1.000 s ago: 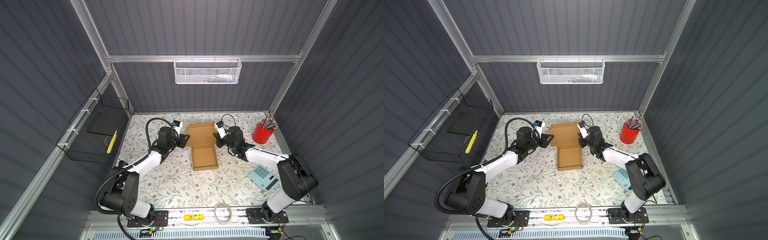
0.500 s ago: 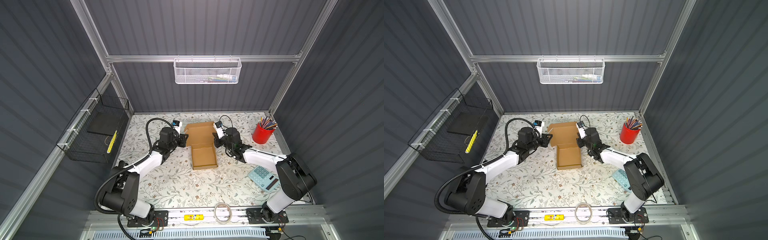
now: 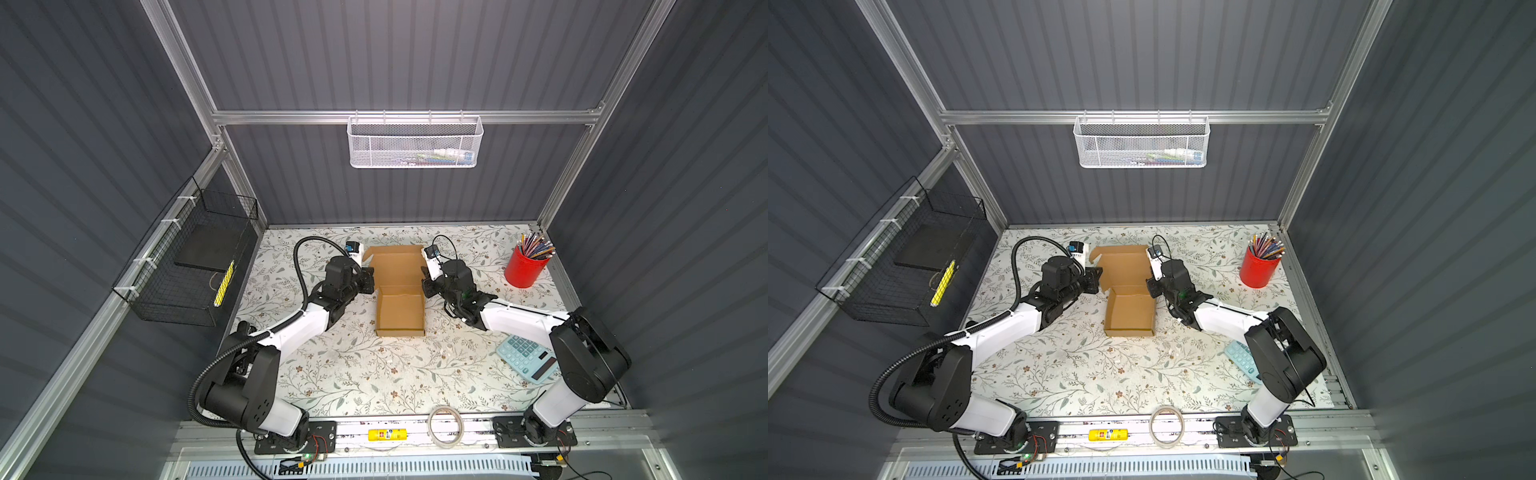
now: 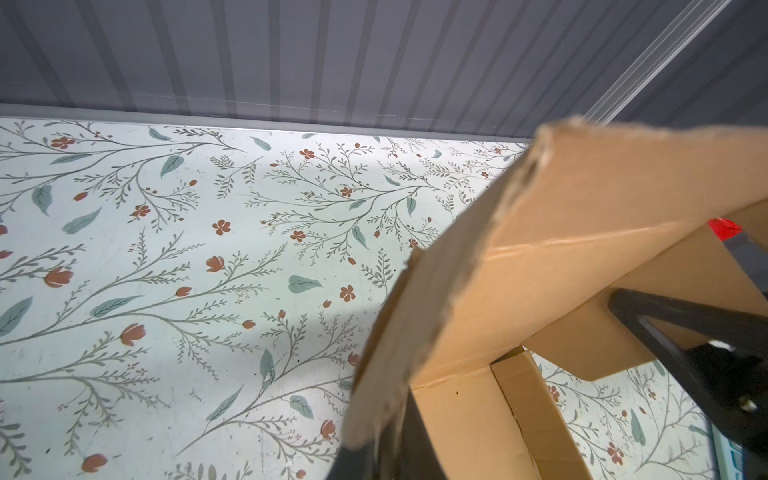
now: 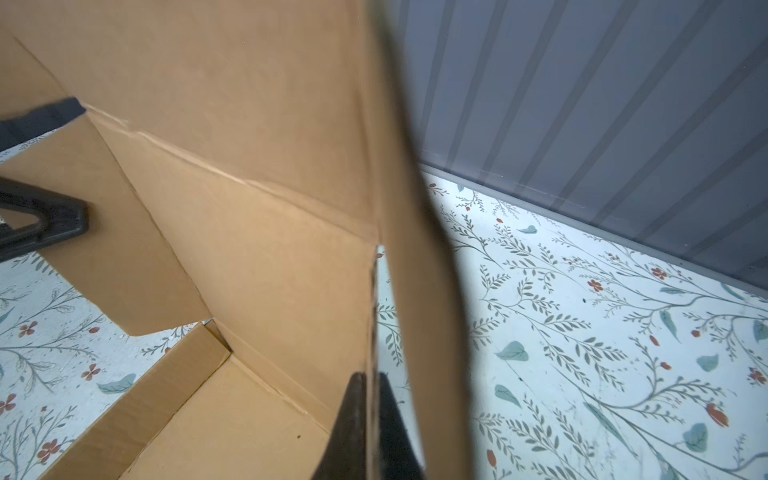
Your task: Fold the paper box
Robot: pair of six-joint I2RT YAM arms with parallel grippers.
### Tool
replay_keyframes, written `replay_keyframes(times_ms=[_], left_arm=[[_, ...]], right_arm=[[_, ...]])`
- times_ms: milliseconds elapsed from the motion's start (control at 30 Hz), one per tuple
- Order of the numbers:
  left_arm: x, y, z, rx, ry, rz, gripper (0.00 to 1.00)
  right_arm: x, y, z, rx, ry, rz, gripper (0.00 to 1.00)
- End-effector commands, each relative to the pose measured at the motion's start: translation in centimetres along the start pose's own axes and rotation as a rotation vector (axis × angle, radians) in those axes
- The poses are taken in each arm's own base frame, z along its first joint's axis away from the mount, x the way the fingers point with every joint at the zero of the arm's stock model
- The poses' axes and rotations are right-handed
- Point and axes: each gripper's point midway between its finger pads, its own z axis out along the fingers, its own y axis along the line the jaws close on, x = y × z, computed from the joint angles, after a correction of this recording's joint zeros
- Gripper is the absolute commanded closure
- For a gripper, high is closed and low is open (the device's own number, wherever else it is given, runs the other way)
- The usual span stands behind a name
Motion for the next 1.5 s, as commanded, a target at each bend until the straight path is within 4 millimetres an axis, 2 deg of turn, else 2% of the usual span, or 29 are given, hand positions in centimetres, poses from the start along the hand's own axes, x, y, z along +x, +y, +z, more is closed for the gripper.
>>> replay_keyframes(times_ms=[0,233,600,867,1233,1467], left_arm=[[-0.1,0.2,0.0,-0.044,-0.020,0.015,0.93],[-0.3,-0.2,-0.2,-0.078,-0.041,0.069,1.00],[-0.5,-0.6,-0.4,-0.096,-0.048,0.165,1.00],[-0.5,-0.9,-0.6,-0.081,-0.056,0.226,1.00],[-0.1,-1.1,-0.9,-0.063,-0.058,0.250,1.00],[0.1,-1.3,-0.9,-0.047,-0.054,0.264,1.00]], right_arm=[[-0.2,0.1,-0.6,0.006,-0.008,0.022,0.92],[-0.2,0.0,-1.0,0.009,-0.006,0.038,0.87],[-0.7,-0.4,-1.7,0.024,-0.003,0.039,0.78],[-0.9,-0.7,-3.1,0.024,0.020,0.007,0.66],[-0.8,-0.8,-5.8,-0.006,0.069,-0.011,0.65],[-1.4,-2.0,-5.5,-0.036,0.094,0.034,0.65]])
